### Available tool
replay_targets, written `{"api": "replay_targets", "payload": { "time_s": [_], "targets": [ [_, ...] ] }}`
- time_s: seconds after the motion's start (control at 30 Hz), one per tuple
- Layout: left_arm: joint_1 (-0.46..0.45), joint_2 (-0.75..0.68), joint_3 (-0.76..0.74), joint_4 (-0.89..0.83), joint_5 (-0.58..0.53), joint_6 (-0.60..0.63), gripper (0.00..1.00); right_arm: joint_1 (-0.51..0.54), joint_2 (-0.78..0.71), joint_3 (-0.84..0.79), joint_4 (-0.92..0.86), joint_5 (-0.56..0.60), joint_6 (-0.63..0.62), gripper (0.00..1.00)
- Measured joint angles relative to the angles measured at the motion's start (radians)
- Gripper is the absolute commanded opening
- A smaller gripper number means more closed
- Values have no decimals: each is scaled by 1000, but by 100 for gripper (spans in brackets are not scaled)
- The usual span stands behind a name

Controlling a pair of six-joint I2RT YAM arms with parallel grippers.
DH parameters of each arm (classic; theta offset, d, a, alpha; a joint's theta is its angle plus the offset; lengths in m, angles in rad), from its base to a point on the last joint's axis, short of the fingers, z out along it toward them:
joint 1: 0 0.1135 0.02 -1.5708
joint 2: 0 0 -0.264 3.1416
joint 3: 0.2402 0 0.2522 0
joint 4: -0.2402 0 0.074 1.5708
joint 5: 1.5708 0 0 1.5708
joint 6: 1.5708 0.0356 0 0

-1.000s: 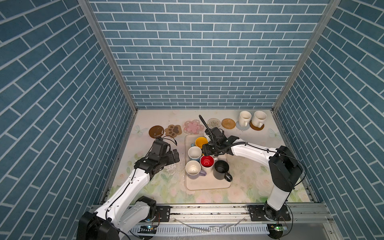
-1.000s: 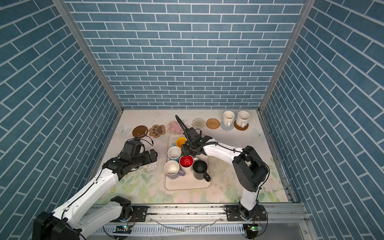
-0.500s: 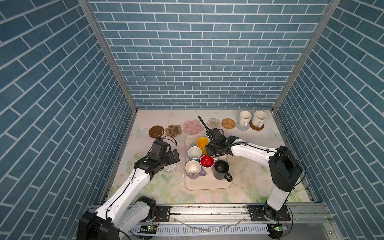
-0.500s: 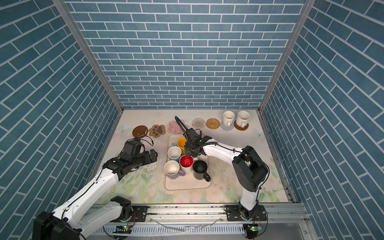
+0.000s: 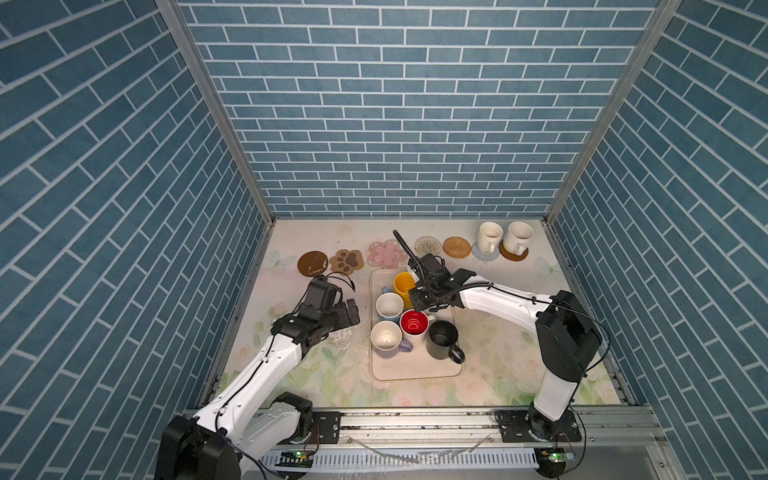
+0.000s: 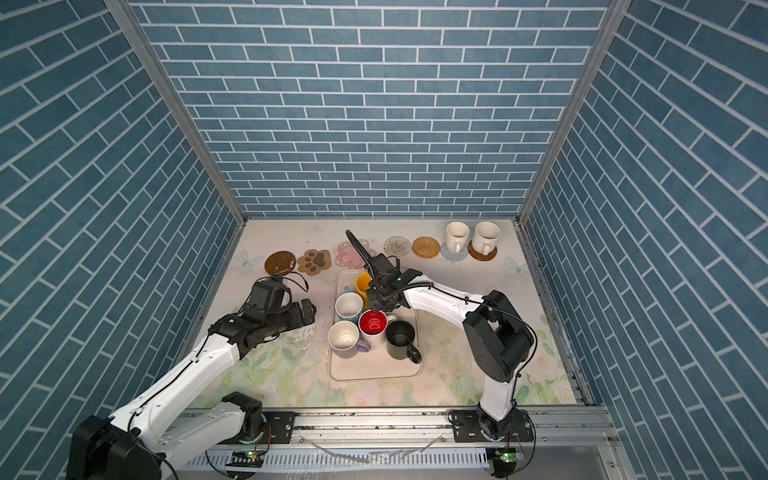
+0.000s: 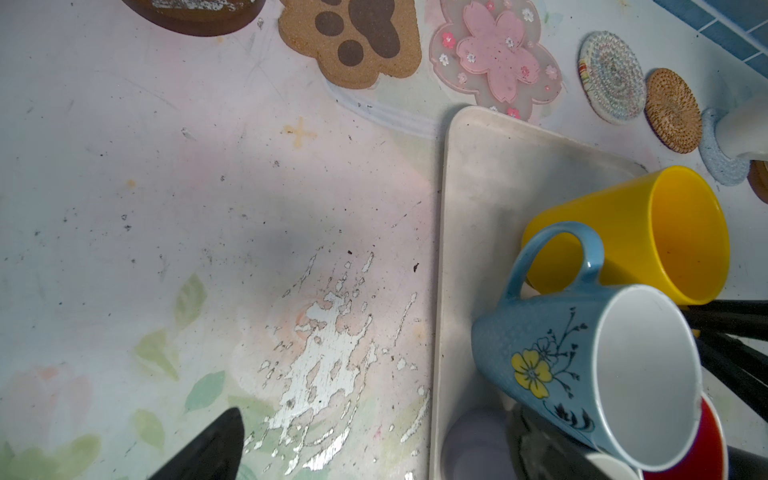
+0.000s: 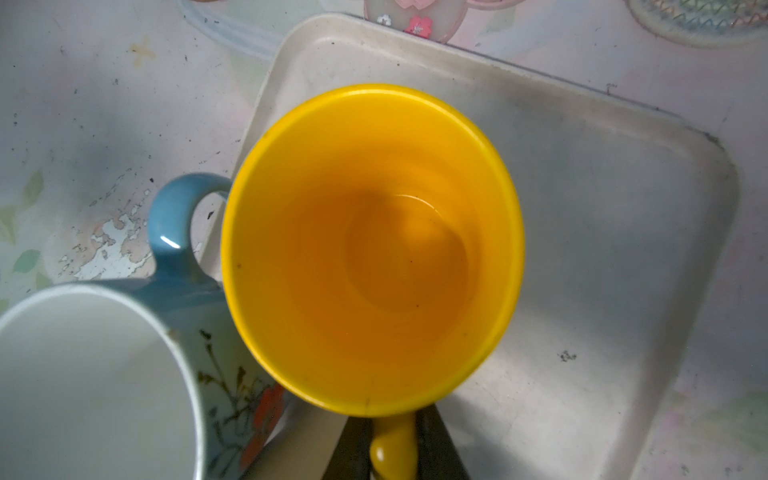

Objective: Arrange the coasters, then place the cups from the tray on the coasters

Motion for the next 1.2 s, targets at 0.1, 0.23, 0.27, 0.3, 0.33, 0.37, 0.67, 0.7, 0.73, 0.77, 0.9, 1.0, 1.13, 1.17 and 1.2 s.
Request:
{"api": "replay_targets", "payload": {
  "time_s": [0.1,0.23,0.27,0.3,0.33,0.37,0.67,0.7,0.73,0.77,0.9,1.0,1.13,1.17,1.2],
  "targets": [
    [0,6,0,6,0,0,99,0,8,9,-1,0,-4,22],
    [0,16,0,16,0,0,99,0,24,16,-3,1,-11,24],
    [0,20,0,18,0,0,99,0,31,17,-3,0,-11,24],
    [0,24,0,19,0,0,99,0,39,18,-4,1,-11,24],
    [0,26,0,20,0,0,99,0,44,18,-4,1,-11,24],
    [0,29,0,21,0,0,99,0,52,20,-6,2,-11,24],
    [0,32,0,21,0,0,99,0,75,42,-20,18,-11,6],
    [0,32,0,21,0,0,99,0,75,44,-22,18,-11,3],
    [0,32,0,21,0,0,99,0,75,44,-23,19,-11,1],
    [0,32,0,20,0,0,99,0,75,44,-23,19,-11,0],
    [0,32,1,19,0,3,99,0,75,44,-24,24,-11,0],
    [0,32,8,12,-1,8,99,0,75,46,-30,28,-12,0],
    [0,37,40,-3,-2,13,99,-2,74,59,-57,31,-19,0],
    [0,40,56,-6,-2,14,99,-3,74,66,-70,31,-19,0],
    [0,45,70,-7,-3,15,99,-6,74,74,-83,30,-20,0]
  ]
}}
